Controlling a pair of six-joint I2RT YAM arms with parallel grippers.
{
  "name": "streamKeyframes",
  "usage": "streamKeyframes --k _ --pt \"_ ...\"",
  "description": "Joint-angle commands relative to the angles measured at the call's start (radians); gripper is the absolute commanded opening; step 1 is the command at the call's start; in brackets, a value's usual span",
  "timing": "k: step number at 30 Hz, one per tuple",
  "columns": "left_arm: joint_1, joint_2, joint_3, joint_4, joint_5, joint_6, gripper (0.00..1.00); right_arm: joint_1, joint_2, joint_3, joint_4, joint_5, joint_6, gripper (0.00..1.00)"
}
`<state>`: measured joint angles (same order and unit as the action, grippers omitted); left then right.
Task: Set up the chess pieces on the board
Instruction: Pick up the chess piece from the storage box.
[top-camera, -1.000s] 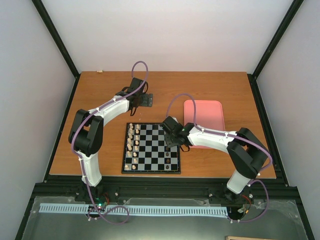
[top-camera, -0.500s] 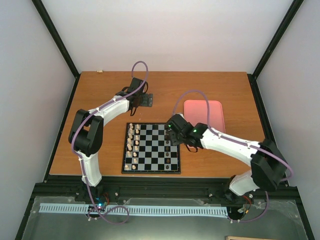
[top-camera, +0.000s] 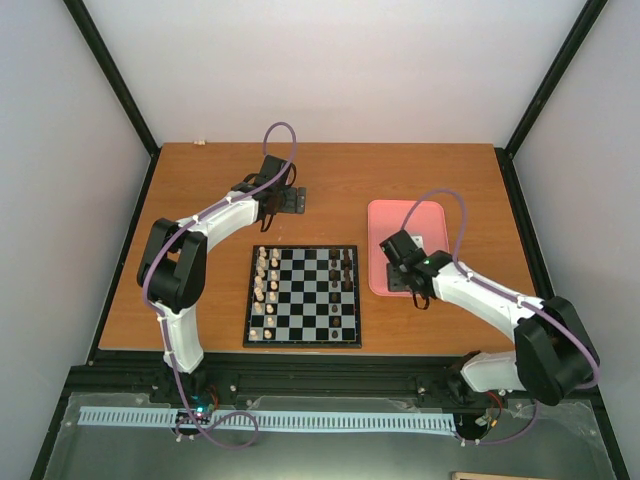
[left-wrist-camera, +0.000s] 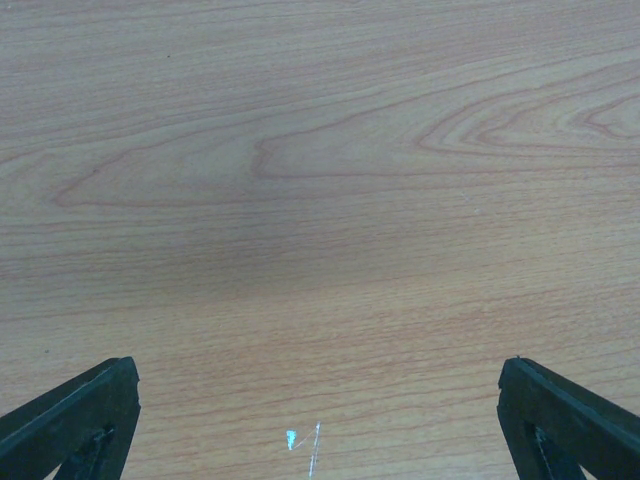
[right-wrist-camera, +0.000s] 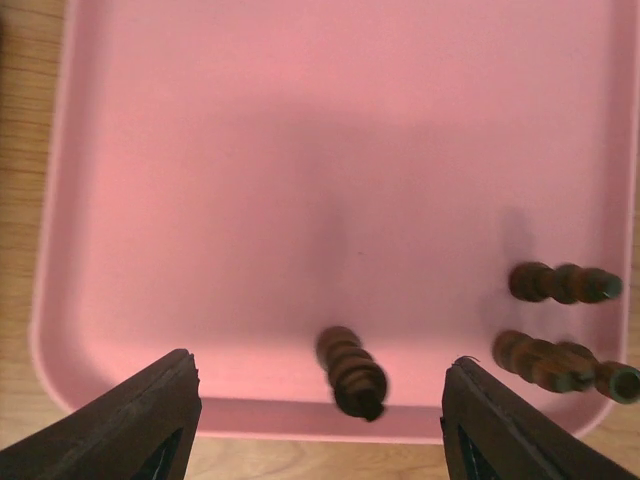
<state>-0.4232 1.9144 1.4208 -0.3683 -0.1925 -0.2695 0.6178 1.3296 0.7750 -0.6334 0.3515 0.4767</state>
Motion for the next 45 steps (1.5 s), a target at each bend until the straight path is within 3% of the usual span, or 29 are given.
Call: streamKeyframes --k 1,7,20,28,38,45 --pt "0.004 0.018 0.045 -0.009 0.002 -0.011 1.00 -0.051 -0.044 -0.038 0.029 0.016 0.020 0.66" --pt "0.004 0.017 0.043 -0.009 0.002 -0.011 1.00 -0.097 0.000 -0.074 0.081 -0.019 0.000 0.65" --pt "0.004 0.026 0.050 -0.013 -0.001 -0.012 1.00 -0.108 0.032 -0.076 0.096 -0.046 -0.012 0.35" --pt "0.004 0.023 0.046 -0.013 0.002 -0.014 1.00 -0.109 0.023 -0.093 0.090 -0.058 0.002 0.31" --pt "0.004 0.018 0.044 -0.011 0.000 -0.016 1.00 -0.109 0.007 -0.088 0.083 -0.055 0.000 0.12" --pt "0.003 0.020 0.046 -0.014 -0.004 -0.017 1.00 -0.106 -0.046 -0.021 0.047 -0.057 -0.030 0.09"
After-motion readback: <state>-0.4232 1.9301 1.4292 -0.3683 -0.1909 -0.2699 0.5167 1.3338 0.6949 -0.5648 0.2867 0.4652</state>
